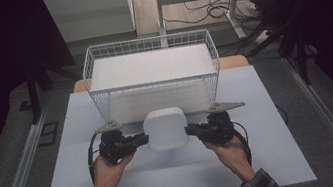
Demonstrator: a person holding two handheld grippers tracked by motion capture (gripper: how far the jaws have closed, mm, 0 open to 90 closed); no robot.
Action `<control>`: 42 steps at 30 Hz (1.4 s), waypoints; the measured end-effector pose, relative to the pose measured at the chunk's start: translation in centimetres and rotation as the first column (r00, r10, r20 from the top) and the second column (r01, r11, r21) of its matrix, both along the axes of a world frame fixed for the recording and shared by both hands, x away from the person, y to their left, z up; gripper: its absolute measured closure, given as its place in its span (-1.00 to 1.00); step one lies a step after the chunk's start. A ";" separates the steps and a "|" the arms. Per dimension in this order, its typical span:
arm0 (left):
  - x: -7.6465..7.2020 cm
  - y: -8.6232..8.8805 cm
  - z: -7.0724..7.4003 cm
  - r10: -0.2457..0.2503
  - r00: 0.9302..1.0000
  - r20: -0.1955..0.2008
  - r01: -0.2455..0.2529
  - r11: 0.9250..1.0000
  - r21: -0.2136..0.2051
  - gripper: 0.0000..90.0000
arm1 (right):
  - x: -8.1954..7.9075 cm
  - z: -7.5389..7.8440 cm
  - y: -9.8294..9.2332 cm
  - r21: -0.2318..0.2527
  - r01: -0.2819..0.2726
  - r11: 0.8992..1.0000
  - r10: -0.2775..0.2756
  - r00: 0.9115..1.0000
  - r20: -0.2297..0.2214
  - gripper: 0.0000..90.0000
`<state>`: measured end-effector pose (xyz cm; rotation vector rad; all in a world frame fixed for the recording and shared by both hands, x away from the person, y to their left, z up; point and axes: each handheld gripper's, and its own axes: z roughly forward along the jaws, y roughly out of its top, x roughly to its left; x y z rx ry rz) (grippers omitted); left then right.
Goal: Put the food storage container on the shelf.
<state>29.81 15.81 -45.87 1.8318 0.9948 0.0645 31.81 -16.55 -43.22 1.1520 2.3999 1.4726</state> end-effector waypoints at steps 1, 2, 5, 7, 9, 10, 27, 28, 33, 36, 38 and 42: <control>0.1 0.3 0.7 0.009 1.000 0.017 -0.009 1.000 -0.004 0.77 | 0.2 0.3 0.1 0.003 -0.002 1.000 0.002 1.000 0.004 0.75; 0.1 0.4 0.9 0.011 1.000 0.022 -0.010 1.000 -0.007 0.77 | 0.3 0.6 0.2 0.005 -0.004 1.000 0.004 1.000 0.010 0.75; 0.3 0.6 2.0 0.019 0.999 0.043 -0.018 1.000 -0.009 0.77 | 0.6 1.4 0.4 0.016 -0.008 1.000 0.007 1.000 0.020 0.75; 0.5 0.7 2.7 0.023 0.998 0.056 -0.023 1.000 -0.009 0.77 | 0.8 1.9 0.5 0.020 -0.008 1.000 0.007 1.000 0.030 0.75; 0.6 0.7 3.2 0.027 0.998 0.065 -0.026 1.000 -0.011 0.77 | 1.0 2.2 0.5 0.024 -0.008 1.000 0.007 0.999 0.035 0.75; 0.7 0.8 3.6 0.030 0.997 0.072 -0.029 1.000 -0.011 0.77 | 1.1 2.6 0.6 0.028 -0.007 1.000 0.006 0.999 0.041 0.76; 3.0 1.6 8.8 0.077 0.989 0.127 -0.072 0.997 -0.041 0.78 | 3.8 7.6 1.5 0.063 -0.001 0.998 -0.005 0.996 0.088 0.76; 3.2 1.6 9.2 0.078 0.988 0.133 -0.073 0.996 -0.040 0.77 | 4.2 8.3 1.6 0.065 -0.004 0.998 -0.002 0.995 0.096 0.76; 3.9 1.9 11.3 0.091 0.983 0.158 -0.085 0.995 -0.043 0.78 | 5.2 10.2 2.0 0.063 -0.006 0.998 -0.002 0.993 0.119 0.75; 4.5 2.0 12.2 0.098 0.982 0.163 -0.091 0.995 -0.045 0.78 | 5.6 10.8 2.1 0.063 -0.006 0.998 -0.002 0.992 0.123 0.75; 5.0 2.0 12.9 0.100 0.980 0.169 -0.094 0.995 -0.044 0.78 | 6.3 11.7 2.2 0.064 -0.007 0.998 -0.001 0.991 0.134 0.75; 6.3 2.1 14.6 0.108 0.977 0.182 -0.102 0.994 -0.039 0.78 | 7.8 13.3 2.4 0.064 -0.003 0.998 -0.006 0.989 0.145 0.75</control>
